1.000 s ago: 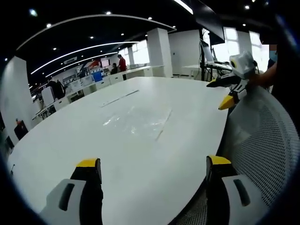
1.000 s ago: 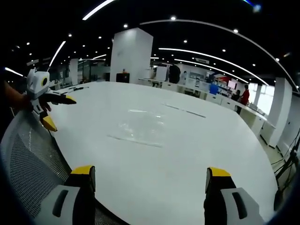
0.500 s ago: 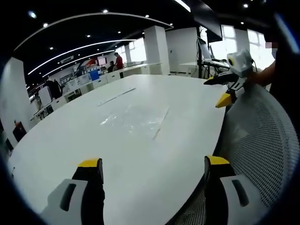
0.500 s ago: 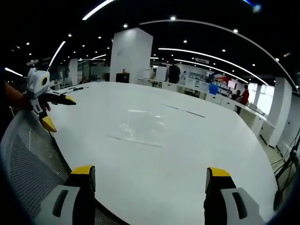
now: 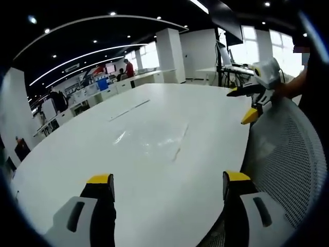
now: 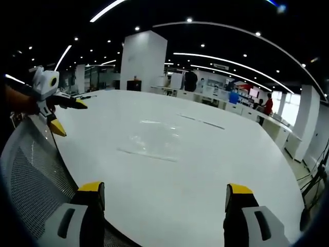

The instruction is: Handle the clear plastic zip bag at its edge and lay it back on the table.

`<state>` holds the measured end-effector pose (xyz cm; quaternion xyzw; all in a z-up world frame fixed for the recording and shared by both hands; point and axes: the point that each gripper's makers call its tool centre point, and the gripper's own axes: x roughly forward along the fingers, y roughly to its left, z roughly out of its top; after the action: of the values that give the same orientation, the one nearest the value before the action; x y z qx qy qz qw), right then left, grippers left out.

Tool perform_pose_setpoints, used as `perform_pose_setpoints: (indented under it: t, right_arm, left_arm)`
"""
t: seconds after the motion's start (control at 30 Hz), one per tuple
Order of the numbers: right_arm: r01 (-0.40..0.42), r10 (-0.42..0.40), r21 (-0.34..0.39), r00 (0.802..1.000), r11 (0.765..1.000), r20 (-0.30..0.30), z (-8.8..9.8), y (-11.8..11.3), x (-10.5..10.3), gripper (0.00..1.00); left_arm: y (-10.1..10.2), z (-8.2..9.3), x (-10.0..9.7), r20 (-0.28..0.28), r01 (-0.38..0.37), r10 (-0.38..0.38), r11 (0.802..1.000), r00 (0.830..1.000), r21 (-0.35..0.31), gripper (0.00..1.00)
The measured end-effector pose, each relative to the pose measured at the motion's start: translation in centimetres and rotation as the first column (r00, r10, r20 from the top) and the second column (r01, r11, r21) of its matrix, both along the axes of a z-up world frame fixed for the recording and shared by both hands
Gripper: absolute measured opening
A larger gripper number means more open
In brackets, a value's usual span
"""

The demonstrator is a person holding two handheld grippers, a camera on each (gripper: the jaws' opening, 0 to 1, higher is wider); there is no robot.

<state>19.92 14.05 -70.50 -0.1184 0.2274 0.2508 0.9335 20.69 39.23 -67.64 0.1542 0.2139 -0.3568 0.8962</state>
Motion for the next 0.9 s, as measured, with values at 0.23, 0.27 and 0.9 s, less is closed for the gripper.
perform_pose_setpoints:
  t: [0.23, 0.27, 0.9]
  right_arm:
    - [0.009, -0.009, 0.005, 1.000, 1.000, 0.003, 0.0, -0.2, 0.1, 0.98]
    - [0.007, -0.008, 0.005, 1.000, 1.000, 0.002, 0.0, -0.2, 0.1, 0.98]
    - [0.008, -0.008, 0.008, 1.000, 1.000, -0.001, 0.1, 0.0, 0.0, 0.97]
  left_arm:
    - [-0.9, -0.1, 0.8, -0.005, 0.045, -0.045, 0.999, 0.999, 0.020, 0.85]
    - [-1.0, -0.1, 0.9, -0.006, 0.051, -0.050, 0.998, 0.999, 0.023, 0.84]
    - [-2.1, -1.0, 2.0, -0.027, 0.101, -0.100, 0.993, 0.995, 0.061, 0.79]
